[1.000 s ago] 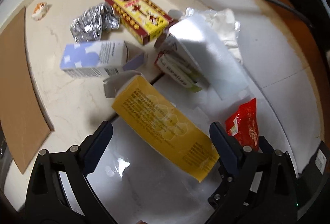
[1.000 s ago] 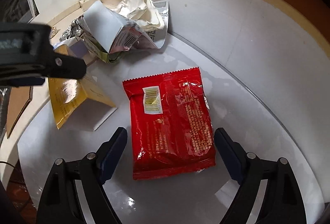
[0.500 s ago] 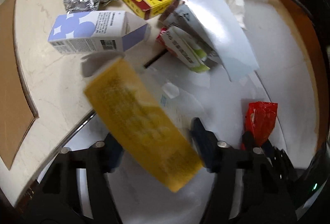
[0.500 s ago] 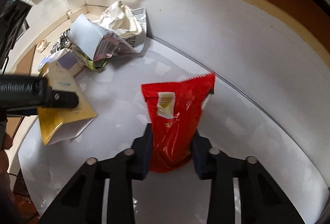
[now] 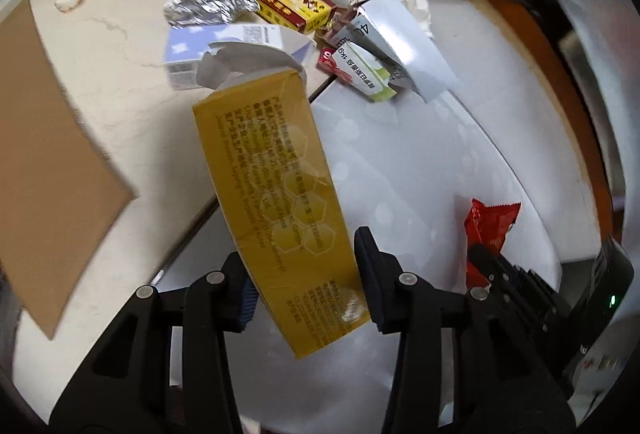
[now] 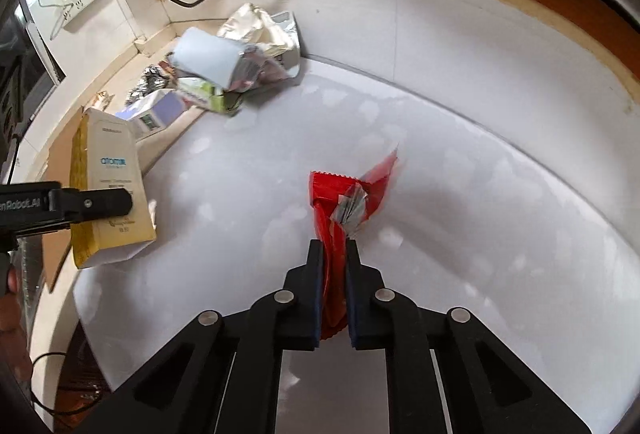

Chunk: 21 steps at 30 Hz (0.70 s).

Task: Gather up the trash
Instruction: 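Grasp the red snack packet with the right tool while the left grasps the yellow box, then carry the red packet and yellow box down over the floor trash bin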

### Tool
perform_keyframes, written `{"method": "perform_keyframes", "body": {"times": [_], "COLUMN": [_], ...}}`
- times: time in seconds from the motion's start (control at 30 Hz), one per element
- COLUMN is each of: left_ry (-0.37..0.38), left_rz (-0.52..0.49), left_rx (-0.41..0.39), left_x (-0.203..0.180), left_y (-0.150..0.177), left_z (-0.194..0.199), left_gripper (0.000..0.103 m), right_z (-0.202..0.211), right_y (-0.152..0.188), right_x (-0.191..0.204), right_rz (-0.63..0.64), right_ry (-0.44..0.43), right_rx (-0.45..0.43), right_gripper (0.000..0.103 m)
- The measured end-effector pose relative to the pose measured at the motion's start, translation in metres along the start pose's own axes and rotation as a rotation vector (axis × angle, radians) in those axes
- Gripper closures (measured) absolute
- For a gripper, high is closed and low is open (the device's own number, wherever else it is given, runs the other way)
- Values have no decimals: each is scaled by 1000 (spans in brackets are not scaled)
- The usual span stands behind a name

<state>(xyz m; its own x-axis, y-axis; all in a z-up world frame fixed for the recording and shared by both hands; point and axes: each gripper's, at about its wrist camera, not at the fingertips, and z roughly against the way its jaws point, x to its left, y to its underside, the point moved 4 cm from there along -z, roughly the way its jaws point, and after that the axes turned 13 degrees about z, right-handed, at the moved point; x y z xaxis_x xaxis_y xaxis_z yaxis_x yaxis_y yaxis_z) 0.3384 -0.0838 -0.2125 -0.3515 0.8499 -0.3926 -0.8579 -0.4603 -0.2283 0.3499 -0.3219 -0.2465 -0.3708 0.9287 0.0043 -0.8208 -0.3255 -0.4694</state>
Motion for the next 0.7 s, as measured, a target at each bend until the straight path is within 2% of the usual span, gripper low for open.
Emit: {"method": "perform_keyframes", "body": {"times": [0.2,0.3,0.4,0.5,0.7], "left_ry": [33,46,73,95,122], "left_rz": [-134,-209,-269,-338,-420], "left_rx": [-51,-72,-88,-105,-49], "left_x": [23,33,52,71,103], "left_y": [32,49,68,87,128], "left_z": [48,68,98,119,127], "left_gripper": [63,63,63,63,63], "right_z": [43,73,101,125,167], "right_y": [21,35,53,68,108], "right_x": [34,56,92,134,207], "right_rz": [-26,-92,-152,-145,-189], "right_ry": [43,60,48,59,63], "right_rx": [-53,-93,-125,-155,-209], "right_gripper": [96,96,96,96,96]}}
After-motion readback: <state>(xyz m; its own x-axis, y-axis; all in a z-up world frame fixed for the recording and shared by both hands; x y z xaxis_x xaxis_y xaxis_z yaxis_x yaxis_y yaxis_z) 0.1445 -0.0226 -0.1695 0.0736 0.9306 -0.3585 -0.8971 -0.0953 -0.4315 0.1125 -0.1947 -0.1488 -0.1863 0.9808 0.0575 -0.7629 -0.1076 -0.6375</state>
